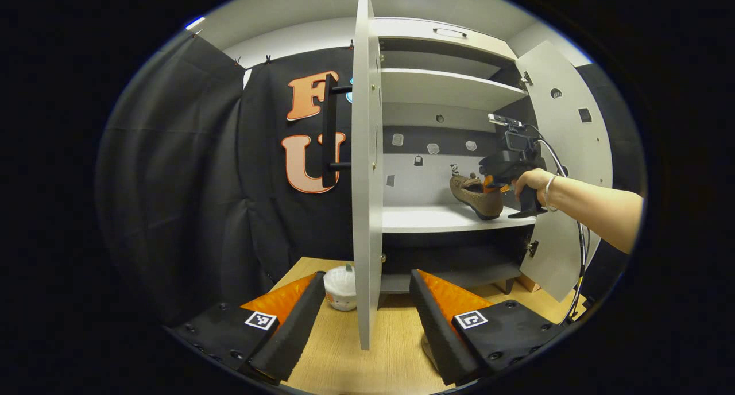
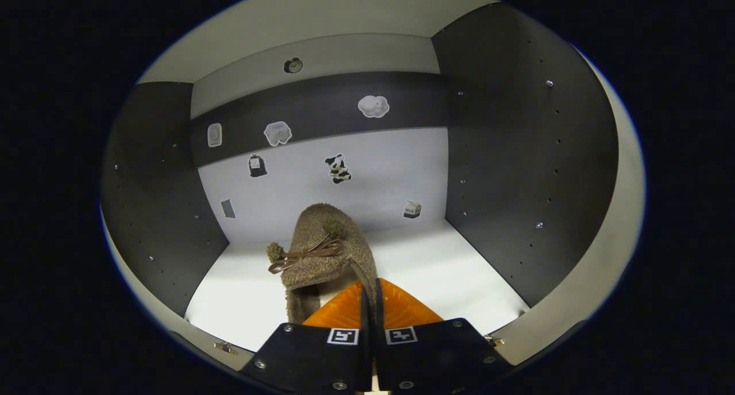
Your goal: Grab one shoe with the right hand and put it into the shoe cabinet, grab the other shoe with the left hand and put it into the shoe cabinet; then close the right door with the right hand and the left door with the left hand.
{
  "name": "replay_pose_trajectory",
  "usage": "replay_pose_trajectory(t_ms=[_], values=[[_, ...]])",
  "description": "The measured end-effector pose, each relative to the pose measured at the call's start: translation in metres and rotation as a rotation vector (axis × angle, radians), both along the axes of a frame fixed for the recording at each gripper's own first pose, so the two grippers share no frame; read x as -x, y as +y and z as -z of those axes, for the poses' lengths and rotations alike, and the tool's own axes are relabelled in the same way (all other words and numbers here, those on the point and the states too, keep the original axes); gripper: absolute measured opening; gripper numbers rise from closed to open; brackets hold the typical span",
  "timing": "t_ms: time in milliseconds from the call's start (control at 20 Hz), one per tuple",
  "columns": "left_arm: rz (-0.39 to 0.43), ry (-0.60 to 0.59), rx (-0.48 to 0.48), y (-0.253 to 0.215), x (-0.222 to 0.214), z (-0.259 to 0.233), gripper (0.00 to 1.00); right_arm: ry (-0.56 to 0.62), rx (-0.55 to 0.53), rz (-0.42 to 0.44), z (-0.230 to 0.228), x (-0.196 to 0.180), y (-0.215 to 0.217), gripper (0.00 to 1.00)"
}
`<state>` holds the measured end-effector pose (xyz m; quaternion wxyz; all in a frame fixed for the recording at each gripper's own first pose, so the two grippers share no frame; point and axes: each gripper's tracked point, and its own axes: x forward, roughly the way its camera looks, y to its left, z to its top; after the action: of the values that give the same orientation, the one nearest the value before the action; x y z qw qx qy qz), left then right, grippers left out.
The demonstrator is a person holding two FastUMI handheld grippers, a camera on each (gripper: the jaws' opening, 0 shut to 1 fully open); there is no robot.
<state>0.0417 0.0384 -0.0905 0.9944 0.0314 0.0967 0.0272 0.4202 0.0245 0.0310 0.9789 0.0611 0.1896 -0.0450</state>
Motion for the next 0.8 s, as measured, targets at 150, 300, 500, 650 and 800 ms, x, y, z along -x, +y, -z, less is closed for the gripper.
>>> replay_pose_trajectory(t_ms=[150,300,500,650,800], values=[[-0.013,-0.003,-0.007,0.000,0.000,-0.002,0.99,0.001,-0.009,0.005,0.001,-0.001,-0.001,0.10],[-0.017,-0.006,-0.011,-0.001,-0.001,-0.002,0.94,-0.030,-0.007,0.023,-0.010,0.001,-0.009,0.34],[-0.005,0.008,0.006,-0.009,0.002,0.003,0.97,-0.064,-0.016,-0.008,-0.019,0.025,-0.005,0.59],[0.000,0.009,0.003,-0.017,0.004,0.008,0.97,-0.108,0.004,-0.027,-0.024,0.054,-0.004,0.71],[0.000,0.019,0.016,-0.025,0.005,0.016,0.97,-0.149,0.048,-0.040,-0.027,0.087,-0.007,0.80]])
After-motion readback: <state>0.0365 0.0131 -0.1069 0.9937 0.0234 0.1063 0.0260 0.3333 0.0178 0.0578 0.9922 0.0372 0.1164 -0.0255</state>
